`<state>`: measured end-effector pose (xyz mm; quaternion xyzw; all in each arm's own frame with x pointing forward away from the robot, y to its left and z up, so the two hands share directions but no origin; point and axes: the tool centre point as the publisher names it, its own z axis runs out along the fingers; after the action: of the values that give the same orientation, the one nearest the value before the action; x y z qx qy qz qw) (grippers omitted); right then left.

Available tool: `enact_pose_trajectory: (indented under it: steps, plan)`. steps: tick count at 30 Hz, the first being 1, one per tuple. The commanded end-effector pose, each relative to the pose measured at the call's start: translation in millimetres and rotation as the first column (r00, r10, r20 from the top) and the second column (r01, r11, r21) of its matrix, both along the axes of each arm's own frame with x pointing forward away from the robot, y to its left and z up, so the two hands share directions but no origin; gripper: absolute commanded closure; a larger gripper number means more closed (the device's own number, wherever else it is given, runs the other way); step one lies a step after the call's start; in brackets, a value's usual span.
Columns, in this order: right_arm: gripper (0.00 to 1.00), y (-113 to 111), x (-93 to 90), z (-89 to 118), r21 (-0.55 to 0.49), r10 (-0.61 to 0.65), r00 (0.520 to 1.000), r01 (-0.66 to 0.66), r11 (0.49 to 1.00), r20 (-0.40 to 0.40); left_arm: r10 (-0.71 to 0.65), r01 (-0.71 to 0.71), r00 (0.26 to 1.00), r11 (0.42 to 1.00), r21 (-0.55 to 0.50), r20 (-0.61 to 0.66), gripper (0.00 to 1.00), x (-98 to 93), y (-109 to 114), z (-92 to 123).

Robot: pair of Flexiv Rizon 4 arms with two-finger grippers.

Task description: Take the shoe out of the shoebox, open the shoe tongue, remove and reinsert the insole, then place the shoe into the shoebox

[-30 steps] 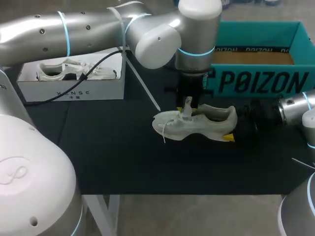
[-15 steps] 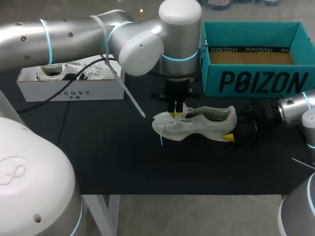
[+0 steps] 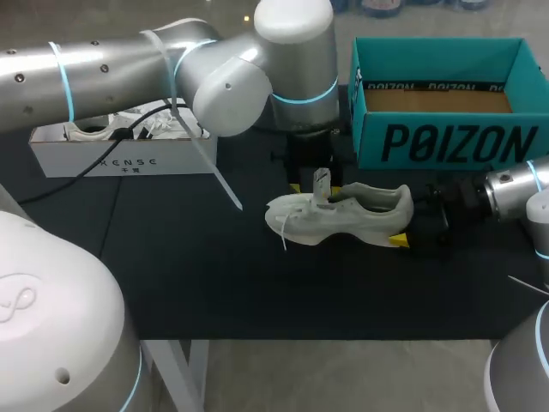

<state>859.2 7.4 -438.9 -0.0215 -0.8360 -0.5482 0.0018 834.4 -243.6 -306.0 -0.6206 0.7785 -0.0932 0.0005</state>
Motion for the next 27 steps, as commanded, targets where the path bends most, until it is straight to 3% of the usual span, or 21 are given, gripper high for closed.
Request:
enact_pose_trajectory:
  steps: [1,2,3,26,27]
  plan:
    - [1.00,3,-0.4,-9,-0.001,-0.001,1.000,0.001,1.000,-0.001,-0.336,0.332,0.942,0.917,0.223,-0.022,0.00,-13.3,-25,25]
    - [1.00,3,-0.4,-9,-0.001,-0.001,1.000,0.001,1.000,-0.001,-0.467,0.461,0.882,0.834,0.303,-0.058,0.00,-20.9,-30,26]
    - [1.00,3,-0.4,-9,-0.001,-0.001,1.000,0.001,1.000,-0.001,-0.605,0.590,0.790,0.707,0.390,-0.097,0.00,-31.7,-34,24]
    - [1.00,3,-0.4,-9,-0.001,-0.001,1.000,0.001,1.000,-0.001,-0.605,0.590,0.790,0.707,0.390,-0.097,0.00,-31.7,-34,24]
    - [1.00,3,-0.4,-9,-0.001,-0.001,1.000,0.001,1.000,-0.001,-0.682,0.658,0.724,0.639,0.399,-0.103,0.00,-33.1,-37,24]
